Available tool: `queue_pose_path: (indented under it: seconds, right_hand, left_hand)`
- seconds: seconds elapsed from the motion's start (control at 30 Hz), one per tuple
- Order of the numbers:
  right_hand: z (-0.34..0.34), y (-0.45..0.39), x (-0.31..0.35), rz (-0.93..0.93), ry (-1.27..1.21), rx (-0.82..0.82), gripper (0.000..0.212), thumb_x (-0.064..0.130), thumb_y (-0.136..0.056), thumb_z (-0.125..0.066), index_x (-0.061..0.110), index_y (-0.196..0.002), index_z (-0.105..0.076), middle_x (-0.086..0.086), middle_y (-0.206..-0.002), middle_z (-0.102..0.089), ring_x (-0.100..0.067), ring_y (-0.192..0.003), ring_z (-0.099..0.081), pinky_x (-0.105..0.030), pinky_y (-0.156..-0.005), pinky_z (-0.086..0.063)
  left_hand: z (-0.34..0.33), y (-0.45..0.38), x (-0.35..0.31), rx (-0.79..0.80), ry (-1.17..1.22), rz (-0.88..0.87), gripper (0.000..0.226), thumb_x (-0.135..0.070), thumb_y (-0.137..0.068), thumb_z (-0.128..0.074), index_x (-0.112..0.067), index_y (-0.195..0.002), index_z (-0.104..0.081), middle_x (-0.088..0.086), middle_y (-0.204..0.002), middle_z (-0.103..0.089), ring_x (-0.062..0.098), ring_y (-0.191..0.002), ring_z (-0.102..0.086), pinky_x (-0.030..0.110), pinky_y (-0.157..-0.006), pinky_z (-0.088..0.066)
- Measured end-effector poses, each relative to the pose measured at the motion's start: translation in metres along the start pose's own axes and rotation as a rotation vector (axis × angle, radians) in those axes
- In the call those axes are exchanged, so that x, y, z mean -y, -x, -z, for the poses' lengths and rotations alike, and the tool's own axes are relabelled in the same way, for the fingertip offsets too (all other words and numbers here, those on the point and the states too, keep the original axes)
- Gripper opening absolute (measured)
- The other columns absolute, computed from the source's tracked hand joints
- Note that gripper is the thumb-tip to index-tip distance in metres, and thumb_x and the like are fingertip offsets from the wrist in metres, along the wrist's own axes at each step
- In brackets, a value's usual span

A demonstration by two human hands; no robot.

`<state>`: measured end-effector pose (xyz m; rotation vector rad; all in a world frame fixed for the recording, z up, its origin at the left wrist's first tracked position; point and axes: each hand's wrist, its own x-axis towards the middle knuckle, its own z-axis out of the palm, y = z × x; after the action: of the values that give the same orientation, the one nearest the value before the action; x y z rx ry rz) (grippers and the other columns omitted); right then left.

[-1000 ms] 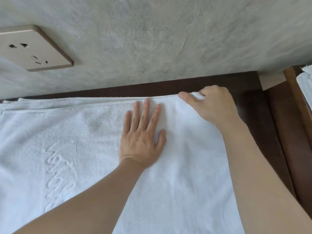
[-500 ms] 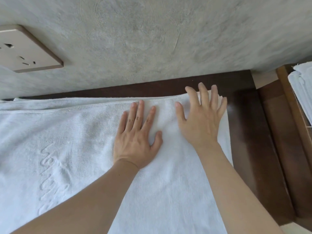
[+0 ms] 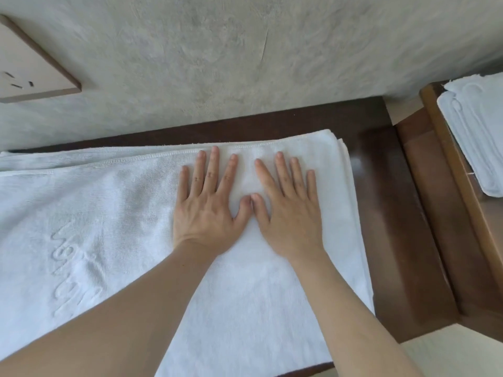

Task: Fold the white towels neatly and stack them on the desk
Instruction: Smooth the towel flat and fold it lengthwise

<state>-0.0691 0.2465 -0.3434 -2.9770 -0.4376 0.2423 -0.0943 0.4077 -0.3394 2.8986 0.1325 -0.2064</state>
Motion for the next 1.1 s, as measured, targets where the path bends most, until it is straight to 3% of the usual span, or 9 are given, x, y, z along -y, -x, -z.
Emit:
queue_pose_path:
  seconds: [0.3,0.47,0.63,0.7,0.77,0.87,1.1]
  right_hand:
    - [0.009,0.022,-0.005,-0.453,-0.160,-0.051,0.062,0.053,-0.104,-0.009,0.032,-0.161,0.004,-0.001,-0.169,0.010,-0.023,-0.155,0.014,-0.048,-0.125,0.007]
    - [-0.012,0.104,0.037,-0.225,-0.048,0.010,0.062,0.057,-0.104,-0.012,0.034,-0.161,-0.006,-0.004,-0.170,0.001,-0.024,-0.156,0.006,-0.052,-0.125,0.001]
    - [-0.008,0.117,-0.024,-0.537,-0.043,0.003,0.065,0.061,-0.101,-0.001,0.036,-0.161,0.001,-0.002,-0.170,0.005,-0.025,-0.156,0.007,-0.056,-0.124,-0.001]
    - [-0.004,0.121,-0.019,-0.516,-0.042,0.000,0.067,0.062,-0.101,-0.001,0.032,-0.161,0.003,-0.003,-0.169,0.007,-0.027,-0.155,0.011,-0.056,-0.124,0.002]
    - [-0.005,0.129,-0.002,-0.363,-0.042,0.011,0.067,0.060,-0.103,-0.006,0.029,-0.162,0.002,-0.005,-0.169,0.008,-0.026,-0.155,0.011,-0.054,-0.124,0.005]
    - [-0.015,0.138,0.006,-0.215,-0.014,0.013,0.064,0.057,-0.104,-0.015,0.030,-0.162,-0.008,-0.004,-0.169,0.001,-0.024,-0.156,0.005,-0.053,-0.125,-0.003]
    - [-0.015,0.161,-0.043,-0.382,0.003,-0.006,0.062,0.057,-0.105,-0.010,0.033,-0.161,-0.005,-0.003,-0.169,0.002,-0.024,-0.156,0.003,-0.052,-0.125,-0.004]
  left_hand:
    - [-0.004,0.002,0.001,-0.029,-0.016,-0.020,0.072,-0.061,-0.099,-0.015,-0.029,-0.160,0.006,0.004,-0.168,0.012,0.021,-0.154,0.015,0.047,-0.125,0.005]
    - [-0.002,0.004,0.003,-0.053,0.014,-0.027,0.071,-0.058,-0.099,-0.020,-0.027,-0.161,-0.002,0.006,-0.168,0.005,0.022,-0.155,0.009,0.045,-0.125,0.005]
    - [0.003,0.010,0.003,-0.088,0.134,-0.093,0.062,-0.051,-0.099,-0.029,-0.028,-0.157,-0.026,0.004,-0.167,-0.016,0.020,-0.155,-0.005,0.041,-0.126,-0.001]
    - [0.006,0.012,0.004,-0.109,0.168,-0.130,0.058,-0.049,-0.099,-0.032,-0.029,-0.153,-0.035,0.003,-0.166,-0.023,0.019,-0.154,-0.012,0.040,-0.126,-0.004]
    - [0.006,0.015,0.005,-0.128,0.195,-0.166,0.056,-0.048,-0.099,-0.034,-0.028,-0.150,-0.042,0.003,-0.163,-0.029,0.019,-0.153,-0.018,0.038,-0.125,-0.008]
    - [0.003,0.019,0.008,-0.155,0.209,-0.229,0.055,-0.049,-0.098,-0.034,-0.026,-0.145,-0.052,0.004,-0.159,-0.038,0.021,-0.151,-0.025,0.036,-0.125,-0.011]
    - [0.002,0.017,0.006,-0.116,0.169,-0.214,0.054,-0.050,-0.097,-0.034,-0.029,-0.145,-0.050,0.000,-0.160,-0.035,0.018,-0.153,-0.020,0.035,-0.125,-0.008]
